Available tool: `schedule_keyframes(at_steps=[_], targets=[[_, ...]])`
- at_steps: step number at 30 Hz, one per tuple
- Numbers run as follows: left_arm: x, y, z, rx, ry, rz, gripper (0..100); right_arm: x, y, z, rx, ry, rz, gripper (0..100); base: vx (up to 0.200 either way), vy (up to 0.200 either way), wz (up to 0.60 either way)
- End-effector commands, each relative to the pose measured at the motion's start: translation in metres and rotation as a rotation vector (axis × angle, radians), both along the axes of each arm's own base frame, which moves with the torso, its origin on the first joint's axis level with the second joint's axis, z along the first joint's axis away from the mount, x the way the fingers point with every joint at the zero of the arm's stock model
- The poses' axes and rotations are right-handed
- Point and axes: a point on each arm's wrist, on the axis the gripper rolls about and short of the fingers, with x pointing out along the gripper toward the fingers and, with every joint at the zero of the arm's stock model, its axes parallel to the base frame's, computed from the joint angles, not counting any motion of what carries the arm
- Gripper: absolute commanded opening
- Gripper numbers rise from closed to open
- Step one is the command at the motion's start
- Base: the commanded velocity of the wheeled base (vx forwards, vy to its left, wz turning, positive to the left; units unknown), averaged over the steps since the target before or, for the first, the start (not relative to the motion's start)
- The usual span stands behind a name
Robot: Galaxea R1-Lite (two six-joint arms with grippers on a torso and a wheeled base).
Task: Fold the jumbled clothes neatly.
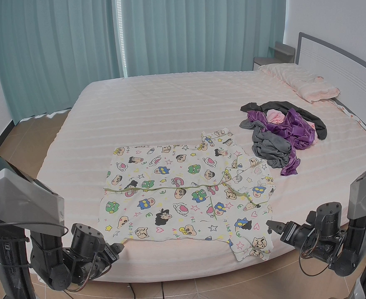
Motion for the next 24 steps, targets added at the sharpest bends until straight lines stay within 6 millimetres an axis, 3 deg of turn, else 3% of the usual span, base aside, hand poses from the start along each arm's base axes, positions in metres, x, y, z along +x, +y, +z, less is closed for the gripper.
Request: schedule_keyframes(at_steps=[1,7,24], targets=[[0.008,-0.006,-0.008,-0.002,-0.003,-0.005,100,0.0,0.0,0.0,0.002,-0.005,0.0,100,0.0,0.0,0.0],[0.025,-0.01,-0.006,-0.046,-0.066,0.078,100,0.0,0.002,0.0,0.002,-0.005,0.006,100,0.0,0.0,0.0],[0.045,-0.001,-0.013,-0.013,-0.114,0.189,100,0.0,0.002,0.0,0.004,-0.004,0.006,100,0.0,0.0,0.0]])
